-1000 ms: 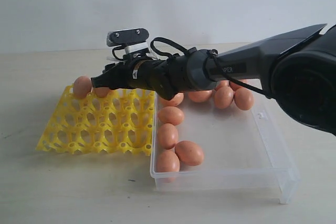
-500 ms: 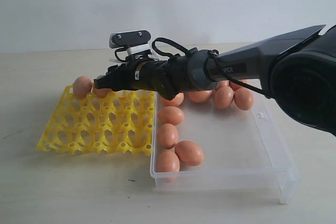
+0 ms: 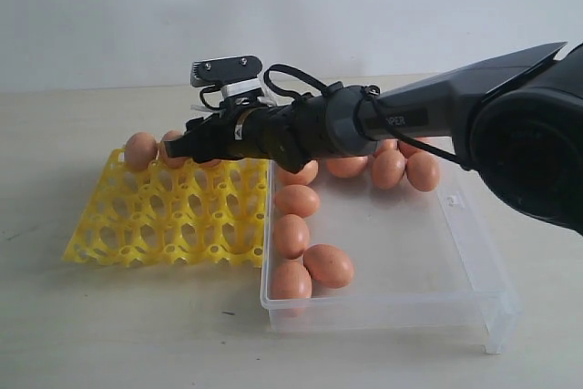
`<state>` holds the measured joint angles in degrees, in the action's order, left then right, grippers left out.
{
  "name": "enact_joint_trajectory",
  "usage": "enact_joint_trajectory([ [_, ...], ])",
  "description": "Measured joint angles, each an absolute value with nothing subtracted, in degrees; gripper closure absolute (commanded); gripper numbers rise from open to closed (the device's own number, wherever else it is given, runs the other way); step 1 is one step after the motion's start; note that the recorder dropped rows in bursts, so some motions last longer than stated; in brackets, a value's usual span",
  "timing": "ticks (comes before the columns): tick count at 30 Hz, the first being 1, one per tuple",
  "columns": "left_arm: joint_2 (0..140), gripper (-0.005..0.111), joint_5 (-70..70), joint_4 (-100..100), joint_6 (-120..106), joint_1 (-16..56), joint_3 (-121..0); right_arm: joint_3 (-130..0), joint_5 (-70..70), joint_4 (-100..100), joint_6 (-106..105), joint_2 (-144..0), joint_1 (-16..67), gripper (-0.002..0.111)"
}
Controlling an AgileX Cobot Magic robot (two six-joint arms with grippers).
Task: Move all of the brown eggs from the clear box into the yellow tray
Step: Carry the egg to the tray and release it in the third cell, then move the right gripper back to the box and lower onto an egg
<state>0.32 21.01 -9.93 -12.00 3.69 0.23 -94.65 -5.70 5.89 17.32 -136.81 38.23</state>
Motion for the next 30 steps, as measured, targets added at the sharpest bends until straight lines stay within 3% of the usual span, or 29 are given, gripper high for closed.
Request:
enact_joint_trajectory([
  [11, 0.3, 0.107, 21.0, -9.9, -12.0, 3.7, 0.2, -94.6, -1.9, 5.9, 17.8, -132.3, 38.2, 0.051],
  [13, 0.3, 0.107, 21.0, -9.9, -12.0, 3.7, 0.2, -94.6, 3.4, 5.9, 17.8, -129.5, 38.2, 0.058],
  [18, 0.3, 0.107, 21.0, -9.9, -12.0, 3.7, 0.2, -92.7, 20.3, 5.9, 14.8, -121.7, 38.3, 0.094],
  [20, 0.3, 0.107, 21.0, -9.9, -12.0, 3.7, 0.2, -90.0, 25.4, 5.9, 11.3, -117.8, 38.4, 0.101],
  [24, 0.3, 0.107, 21.0, -9.9, -12.0, 3.7, 0.2, -82.8, 32.8, 6.3, 3.3, -110.1, 38.2, 0.094],
  [30, 0.3, 0.107, 21.0, -9.9, -12.0, 3.7, 0.2, -75.3, 34.5, 8.6, 0.7, -103.6, 30.7, 0.065],
])
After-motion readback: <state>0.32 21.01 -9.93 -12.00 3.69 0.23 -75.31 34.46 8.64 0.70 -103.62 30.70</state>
